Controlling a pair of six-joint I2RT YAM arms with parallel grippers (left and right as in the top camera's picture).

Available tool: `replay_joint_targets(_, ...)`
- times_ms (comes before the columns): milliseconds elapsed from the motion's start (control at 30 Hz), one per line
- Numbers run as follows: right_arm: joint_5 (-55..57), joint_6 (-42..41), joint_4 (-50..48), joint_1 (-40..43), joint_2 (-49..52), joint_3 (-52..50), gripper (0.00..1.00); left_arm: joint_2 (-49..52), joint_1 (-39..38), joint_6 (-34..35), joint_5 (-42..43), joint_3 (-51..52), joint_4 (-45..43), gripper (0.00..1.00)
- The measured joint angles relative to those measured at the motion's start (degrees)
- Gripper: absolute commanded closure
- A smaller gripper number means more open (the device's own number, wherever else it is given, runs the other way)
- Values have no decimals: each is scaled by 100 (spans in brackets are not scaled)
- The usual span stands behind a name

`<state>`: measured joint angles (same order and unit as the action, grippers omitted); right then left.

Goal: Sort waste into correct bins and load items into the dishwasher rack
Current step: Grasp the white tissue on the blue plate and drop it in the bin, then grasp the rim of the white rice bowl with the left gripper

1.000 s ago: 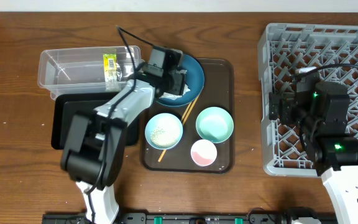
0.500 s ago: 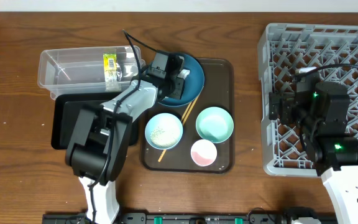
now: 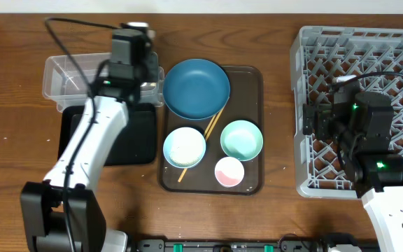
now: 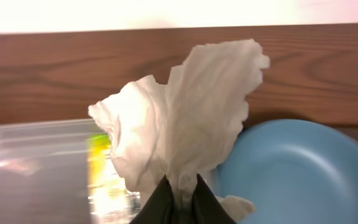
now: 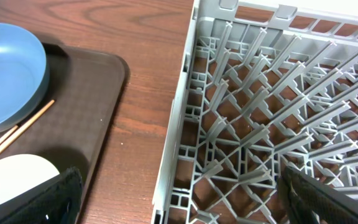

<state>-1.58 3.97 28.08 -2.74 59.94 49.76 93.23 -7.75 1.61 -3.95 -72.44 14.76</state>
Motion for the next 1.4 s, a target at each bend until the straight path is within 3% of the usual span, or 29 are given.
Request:
replay_joint_targets(167,0,0,0,0,0,2,1,122,557,4,-105,0,-160,83)
replay_joint_targets(233,0,0,2,0,0,2,1,168,680,-35,-120,0,-205,67)
replay_joint_targets(300,0,0,0,0,0,0,1,214,761,-9,-125,0,-243,62)
replay_joint_targets(367,2,0,2,0,0,0,1,240,809,-22,-131,0,-243,51)
replay_joint_targets(567,0,0,0,0,0,2,1,247,807,4,17,0,-39,50)
replay_joint_targets(767,0,0,-2,0,0,2,1,155,522,9,562,4,1152,50)
replay_joint_targets(1067,-7,0,0,0,0,2,1,-105,-979,358,1025,11,2723,50)
replay_joint_targets(1400,-11,-46,0,0,0,2,1,527,-2107,1139,1130,11,2874,50)
